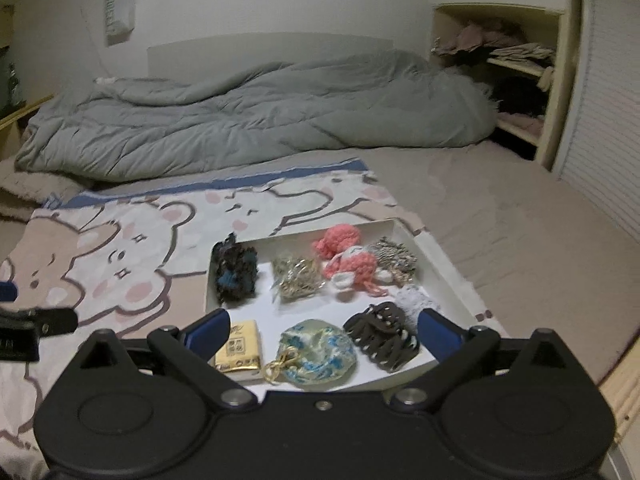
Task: Organize objects
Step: 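Raise both open tools up away from the white box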
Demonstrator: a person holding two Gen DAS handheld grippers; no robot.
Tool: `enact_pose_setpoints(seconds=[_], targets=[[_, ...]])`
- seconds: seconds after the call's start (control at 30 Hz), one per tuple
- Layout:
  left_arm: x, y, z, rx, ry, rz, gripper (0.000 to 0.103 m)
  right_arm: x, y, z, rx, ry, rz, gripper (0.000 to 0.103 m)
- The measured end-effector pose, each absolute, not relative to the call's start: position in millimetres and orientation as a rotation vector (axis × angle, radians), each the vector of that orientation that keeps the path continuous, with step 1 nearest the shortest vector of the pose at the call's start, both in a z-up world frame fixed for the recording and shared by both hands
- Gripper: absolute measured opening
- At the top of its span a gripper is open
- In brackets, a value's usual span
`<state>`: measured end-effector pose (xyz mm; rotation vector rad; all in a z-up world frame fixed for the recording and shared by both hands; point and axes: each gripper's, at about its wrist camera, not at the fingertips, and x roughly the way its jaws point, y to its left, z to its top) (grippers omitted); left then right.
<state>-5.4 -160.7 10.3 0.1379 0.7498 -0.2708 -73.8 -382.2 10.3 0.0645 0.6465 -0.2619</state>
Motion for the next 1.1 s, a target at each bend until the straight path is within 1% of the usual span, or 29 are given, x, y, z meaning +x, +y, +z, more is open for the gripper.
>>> enact_pose_setpoints(seconds=[0.33, 1.1], targets=[[-9, -154, 9, 0.131, 0.754, -0.287, 0.101, -74, -375, 5, 0.046, 0.694, -0.250, 0.101], [-9, -151, 9, 0.105, 0.764, -0.306, 0.102, -75, -370, 7, 0.014, 0.688, -0.237, 0.102]])
